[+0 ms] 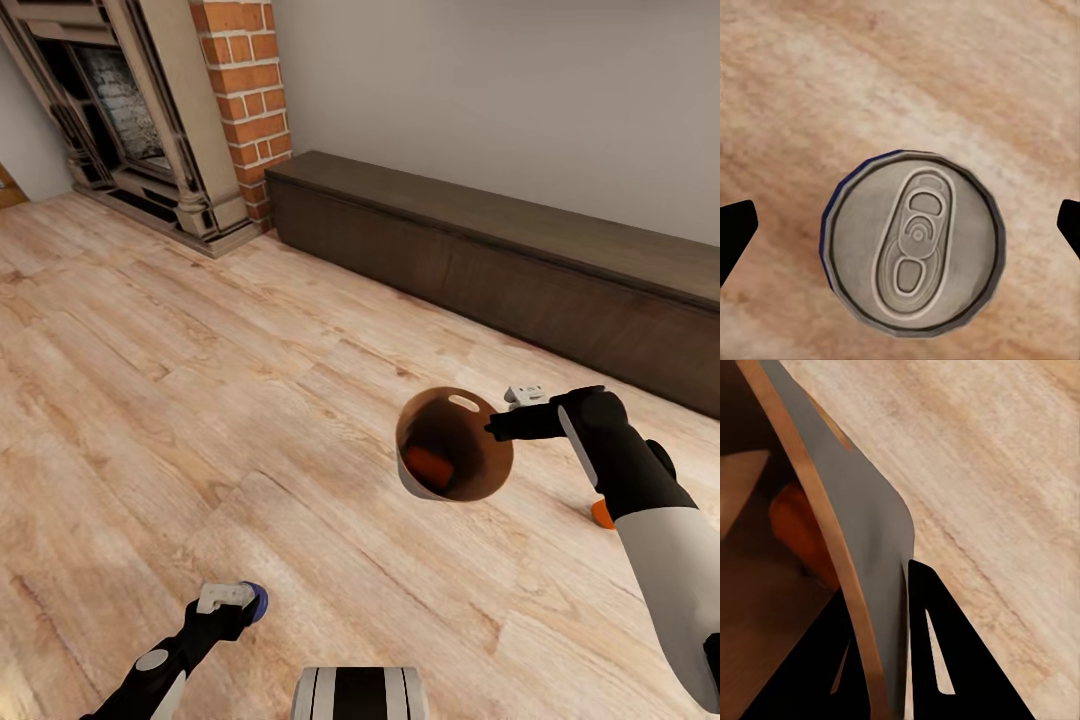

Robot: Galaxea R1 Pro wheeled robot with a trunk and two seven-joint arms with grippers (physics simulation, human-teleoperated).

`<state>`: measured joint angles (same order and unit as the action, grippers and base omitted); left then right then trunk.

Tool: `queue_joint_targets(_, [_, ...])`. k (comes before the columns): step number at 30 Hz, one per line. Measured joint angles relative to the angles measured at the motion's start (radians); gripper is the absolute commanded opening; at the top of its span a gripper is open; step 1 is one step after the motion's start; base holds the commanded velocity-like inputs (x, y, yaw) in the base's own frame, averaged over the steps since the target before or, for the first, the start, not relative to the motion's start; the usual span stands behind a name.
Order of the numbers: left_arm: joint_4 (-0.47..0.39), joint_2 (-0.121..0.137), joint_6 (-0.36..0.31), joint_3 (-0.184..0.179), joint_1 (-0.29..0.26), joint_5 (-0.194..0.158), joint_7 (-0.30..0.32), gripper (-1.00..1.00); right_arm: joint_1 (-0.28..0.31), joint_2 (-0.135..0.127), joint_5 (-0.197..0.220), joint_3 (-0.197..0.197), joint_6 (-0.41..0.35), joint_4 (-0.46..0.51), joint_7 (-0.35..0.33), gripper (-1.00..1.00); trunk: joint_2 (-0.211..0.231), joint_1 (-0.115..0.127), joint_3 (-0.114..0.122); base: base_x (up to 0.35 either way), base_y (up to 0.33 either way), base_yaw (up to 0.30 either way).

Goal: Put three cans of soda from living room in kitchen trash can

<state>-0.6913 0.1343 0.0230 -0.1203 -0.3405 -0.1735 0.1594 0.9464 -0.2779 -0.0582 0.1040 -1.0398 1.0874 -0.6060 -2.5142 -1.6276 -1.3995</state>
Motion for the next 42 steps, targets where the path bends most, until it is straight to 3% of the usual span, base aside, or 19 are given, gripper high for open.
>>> queue_joint_targets(7, [0.001, -0.001, -0.006, -0.001, 0.0, 0.0, 0.0, 1.0, 0.0, 0.0, -0.002, 0.0, 0.0, 0.0, 0.0, -1.0, -0.002, -0.003, -0.027, 0.0, 0.0, 0.0])
queue_joint_targets(17, [0.0, 0.0, -0.004, 0.0, 0.0, 0.0, 0.0, 1.0, -0.002, -0.001, 0.0, 0.001, 0.0, 0.0, 0.0, -1.0, -0.002, -0.003, -0.027, 0.0, 0.0, 0.0])
queue_joint_targets(18, [0.0, 0.0, -0.003, 0.0, 0.0, 0.0, 0.0, -1.0, -0.002, -0.001, 0.0, 0.001, 0.0, 0.0, 0.0, -1.0, -0.002, -0.003, -0.027, 0.0, 0.0, 0.0])
queue_joint_targets(37, [0.0, -0.001, -0.008, 0.004, 0.0, -0.003, -0.001, -1.0, -0.003, 0.005, 0.001, 0.003, -0.001, 0.004, 0.0, -1.0, -0.002, -0.003, -0.027, 0.0, 0.0, 0.0])
queue_joint_targets(42, [0.033, -0.001, -0.011, 0.002, -0.004, -0.006, -0.001, -1.0, -0.003, 0.006, 0.003, 0.004, -0.001, 0.014, 0.001, -1.0, -0.001, -0.001, -0.008, 0.0, 0.0, 0.0])
